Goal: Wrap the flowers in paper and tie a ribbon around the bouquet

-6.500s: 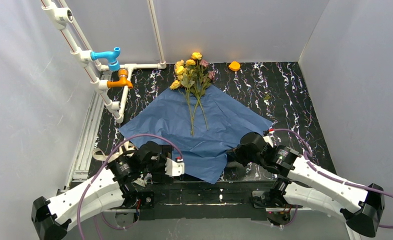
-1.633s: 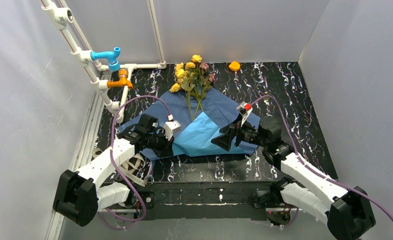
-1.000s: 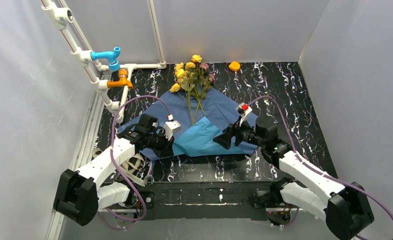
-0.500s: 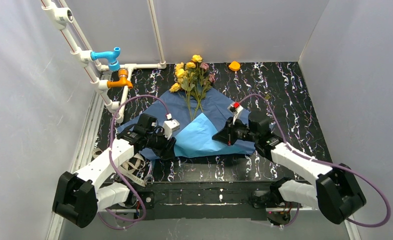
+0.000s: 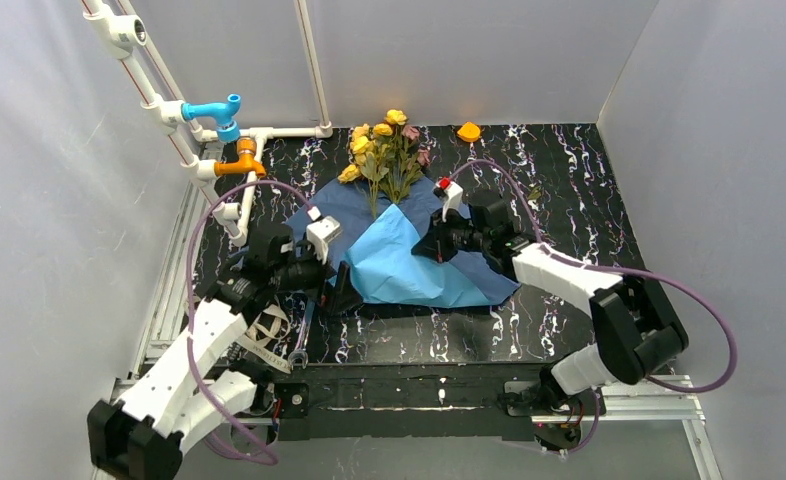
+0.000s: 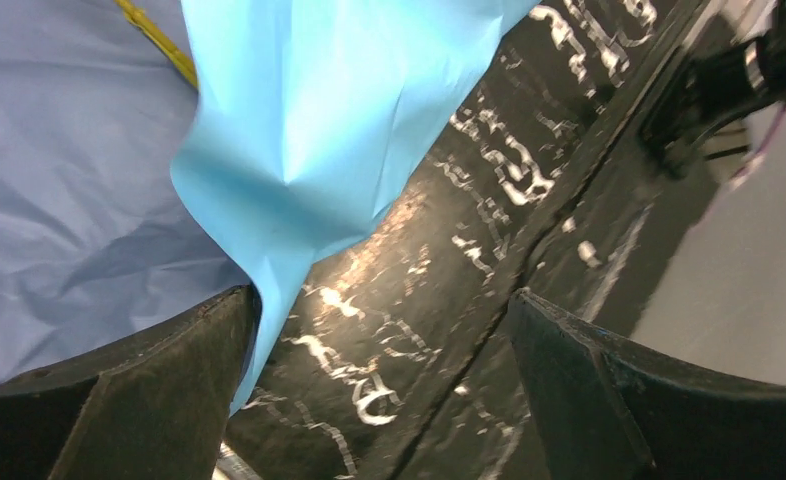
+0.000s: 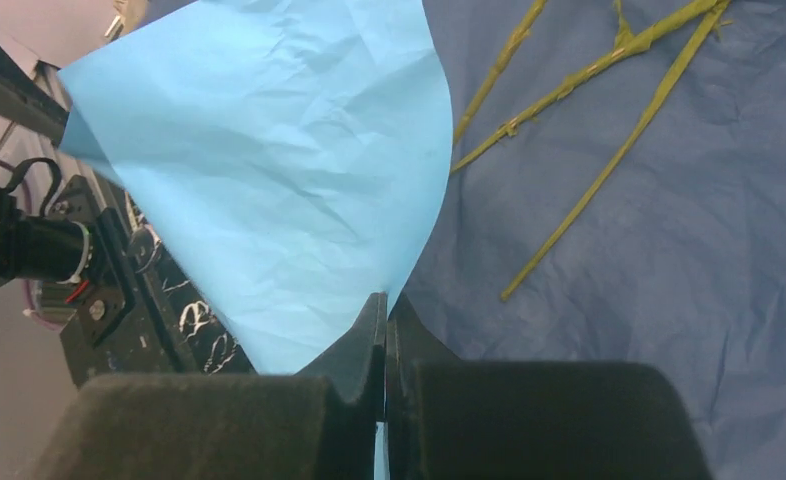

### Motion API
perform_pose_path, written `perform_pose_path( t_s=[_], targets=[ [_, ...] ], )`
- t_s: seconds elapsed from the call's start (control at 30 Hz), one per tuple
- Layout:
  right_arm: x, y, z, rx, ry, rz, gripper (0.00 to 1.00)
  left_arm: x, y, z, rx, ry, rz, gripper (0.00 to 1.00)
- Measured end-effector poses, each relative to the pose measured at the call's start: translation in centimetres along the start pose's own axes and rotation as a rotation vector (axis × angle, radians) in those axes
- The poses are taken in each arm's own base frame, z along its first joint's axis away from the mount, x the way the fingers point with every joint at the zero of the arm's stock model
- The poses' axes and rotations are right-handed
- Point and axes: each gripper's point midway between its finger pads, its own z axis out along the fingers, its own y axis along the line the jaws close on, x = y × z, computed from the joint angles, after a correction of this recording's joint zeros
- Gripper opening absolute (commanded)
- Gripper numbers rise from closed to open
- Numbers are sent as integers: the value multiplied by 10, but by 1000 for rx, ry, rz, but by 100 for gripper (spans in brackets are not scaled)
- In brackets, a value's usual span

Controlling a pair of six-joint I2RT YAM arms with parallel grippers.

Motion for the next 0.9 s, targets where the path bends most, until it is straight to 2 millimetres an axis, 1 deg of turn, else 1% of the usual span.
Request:
perform_pose_path(
  t_s=[0.07, 0.1, 0.13, 0.17, 0.2, 0.23, 0.27, 0.3, 0.33, 0.37, 0.43, 0.5, 0.57, 0.6, 0.63, 0.7, 0.73, 0.8, 0.9],
  targets=[
    [0, -3, 7, -2, 21, -6, 1, -7, -2, 8, 16, 14, -111, 80],
    [2, -5, 10, -3, 33, -10, 1, -11, -1, 14, 20, 26, -173, 70],
    [5, -8, 15, 0, 56, -11, 1, -14, 1, 21, 18, 36, -234, 57],
    [8, -9, 19, 2, 76, -16, 1, -15, 4, 27, 13, 41, -292, 49],
    [12, -11, 22, 8, 96, -19, 1, -16, 6, 30, 1, 42, -339, 43],
    [17, -13, 26, 21, 125, -23, 1, -17, 7, 32, -16, 40, -391, 42],
    [22, -14, 29, 33, 152, -28, 1, -19, 9, 33, -32, 32, -430, 50],
    [26, -14, 32, 47, 178, -35, 1, -21, 10, 32, -46, 24, -454, 60],
    [30, -15, 34, 65, 200, -42, 1, -24, 10, 30, -64, 23, -485, 69],
    [31, -16, 36, 81, 215, -49, 1, -28, 11, 27, -86, 20, -503, 72],
    [34, -16, 36, 103, 234, -65, 1, -36, 14, 18, -142, 15, -519, 74],
    [37, -17, 36, 123, 249, -72, 1, -42, 24, 1, -258, 8, -528, 76],
    [40, -20, 34, 144, 261, -69, 1, -42, 34, -19, -378, -5, -536, 80],
    [41, -21, 33, 154, 266, -68, 1, -40, 40, -32, -446, -18, -543, 79],
    [42, -23, 32, 162, 271, -69, 1, -37, 42, -40, -486, -26, -550, 72],
    [43, -24, 31, 174, 277, -67, 1, -31, 43, -51, -525, -38, -564, 57],
    [43, -25, 31, 181, 281, -66, 1, -29, 42, -52, -528, -43, -575, 53],
    [43, -26, 30, 188, 284, -67, 1, -23, 39, -46, -507, -26, -606, 49],
    [44, -25, 31, 191, 287, -69, 1, -15, 37, -19, -465, 46, -661, 40]
  ],
)
